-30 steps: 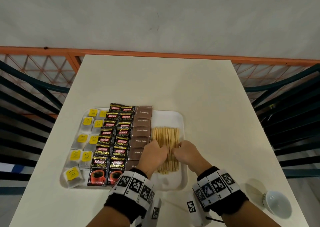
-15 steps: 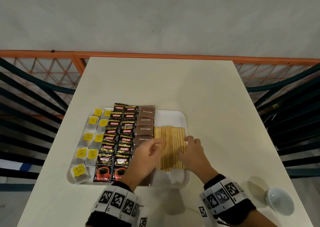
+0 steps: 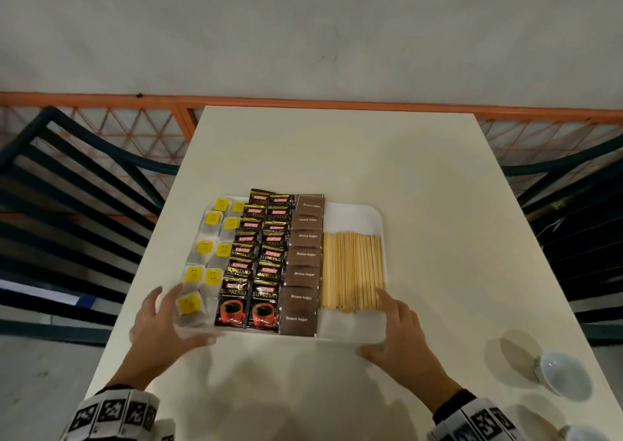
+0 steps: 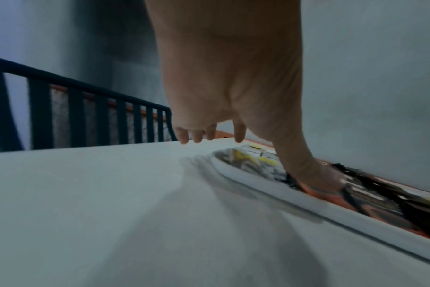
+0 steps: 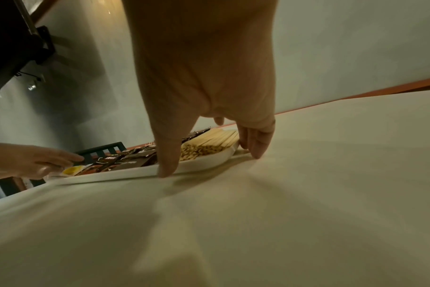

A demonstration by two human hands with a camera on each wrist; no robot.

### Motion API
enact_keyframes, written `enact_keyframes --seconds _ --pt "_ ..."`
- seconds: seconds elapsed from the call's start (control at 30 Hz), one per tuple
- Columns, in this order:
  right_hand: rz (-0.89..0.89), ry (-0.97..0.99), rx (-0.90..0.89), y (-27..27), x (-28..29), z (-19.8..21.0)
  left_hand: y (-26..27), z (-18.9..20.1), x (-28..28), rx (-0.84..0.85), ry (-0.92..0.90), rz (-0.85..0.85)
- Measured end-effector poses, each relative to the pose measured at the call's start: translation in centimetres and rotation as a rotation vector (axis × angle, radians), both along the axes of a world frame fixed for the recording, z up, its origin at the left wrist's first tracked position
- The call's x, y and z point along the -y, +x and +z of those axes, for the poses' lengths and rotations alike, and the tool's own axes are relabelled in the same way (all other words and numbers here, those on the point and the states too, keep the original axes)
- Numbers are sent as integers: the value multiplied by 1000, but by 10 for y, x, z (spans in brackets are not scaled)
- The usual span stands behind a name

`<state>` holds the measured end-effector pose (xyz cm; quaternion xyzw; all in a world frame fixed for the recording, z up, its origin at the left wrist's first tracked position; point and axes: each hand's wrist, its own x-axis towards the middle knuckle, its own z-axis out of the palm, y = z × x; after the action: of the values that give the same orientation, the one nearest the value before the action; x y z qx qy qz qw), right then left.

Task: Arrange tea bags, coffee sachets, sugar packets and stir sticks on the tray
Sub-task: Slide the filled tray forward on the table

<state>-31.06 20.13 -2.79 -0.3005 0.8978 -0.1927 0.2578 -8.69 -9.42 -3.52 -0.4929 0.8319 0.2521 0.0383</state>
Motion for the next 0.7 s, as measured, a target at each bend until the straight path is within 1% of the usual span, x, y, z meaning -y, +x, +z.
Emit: enact_keyframes --seconds 0.03,0.1,0.13,0.17,0.23,0.33,0.37,0.47,0.57,0.7 --pt "-42 -13 -12 1 0 -2 4 -5 4 18 42 3" --pt "-152 -43 17 1 0 -3 5 -9 7 9 109 93" --pt "-194 -46 38 1 0 -3 4 -10 8 28 92 125" --pt "-213 -46 52 1 0 -3 4 -14 11 19 74 107" --pt "-204 -47 64 1 1 -3 6 -25 18 -40 9 26" --pt "-202 -41 76 -1 1 -6 7 -27 22 -71 47 -4" --pt "-202 -43 74 -2 1 -9 7 -28 24 -113 46 -21" --pt "-201 -70 64 -9 3 -14 -1 -18 20 -173 30 -18" --pt "-199 -91 53 -22 9 -19 -9 -15 23 -228 -26 -115" --pt "-214 -97 30 -44 26 -19 -25 -8 33 -304 41 -34"
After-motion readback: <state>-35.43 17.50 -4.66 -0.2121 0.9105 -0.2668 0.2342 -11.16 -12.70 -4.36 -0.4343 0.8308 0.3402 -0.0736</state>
